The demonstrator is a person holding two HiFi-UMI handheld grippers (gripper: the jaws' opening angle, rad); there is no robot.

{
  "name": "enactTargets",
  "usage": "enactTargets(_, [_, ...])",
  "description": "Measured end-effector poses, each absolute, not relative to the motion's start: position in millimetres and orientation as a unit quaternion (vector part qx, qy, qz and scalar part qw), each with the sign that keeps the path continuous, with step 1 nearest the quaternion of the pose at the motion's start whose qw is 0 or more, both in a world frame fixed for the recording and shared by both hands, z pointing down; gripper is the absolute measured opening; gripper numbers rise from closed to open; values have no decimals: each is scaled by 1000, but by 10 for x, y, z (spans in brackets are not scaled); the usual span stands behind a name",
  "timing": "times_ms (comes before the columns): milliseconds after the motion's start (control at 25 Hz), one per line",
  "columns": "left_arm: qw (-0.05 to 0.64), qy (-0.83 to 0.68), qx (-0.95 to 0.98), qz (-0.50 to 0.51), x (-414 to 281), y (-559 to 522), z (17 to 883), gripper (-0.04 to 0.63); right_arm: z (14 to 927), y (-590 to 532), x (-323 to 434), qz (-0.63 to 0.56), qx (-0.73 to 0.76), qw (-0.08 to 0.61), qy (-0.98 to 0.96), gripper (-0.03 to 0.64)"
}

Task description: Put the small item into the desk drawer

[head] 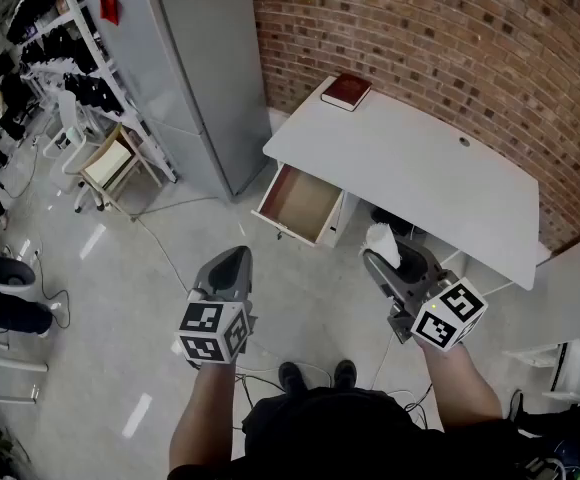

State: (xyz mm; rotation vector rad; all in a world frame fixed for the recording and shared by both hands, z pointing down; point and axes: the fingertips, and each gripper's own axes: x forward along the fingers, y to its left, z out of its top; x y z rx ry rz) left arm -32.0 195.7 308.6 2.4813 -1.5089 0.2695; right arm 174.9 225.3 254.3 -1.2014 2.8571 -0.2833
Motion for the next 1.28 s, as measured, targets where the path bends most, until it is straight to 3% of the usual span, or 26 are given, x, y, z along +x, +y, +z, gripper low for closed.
enactTargets(760, [124,-509,846,98,-265,1911,3243,11,2691,2238,1783,-103,-384,14,918,158])
enactTargets(1280, [116,-508,848,96,-919,2055,3204,12,2684,2279,990,-136,-360,31,923,160])
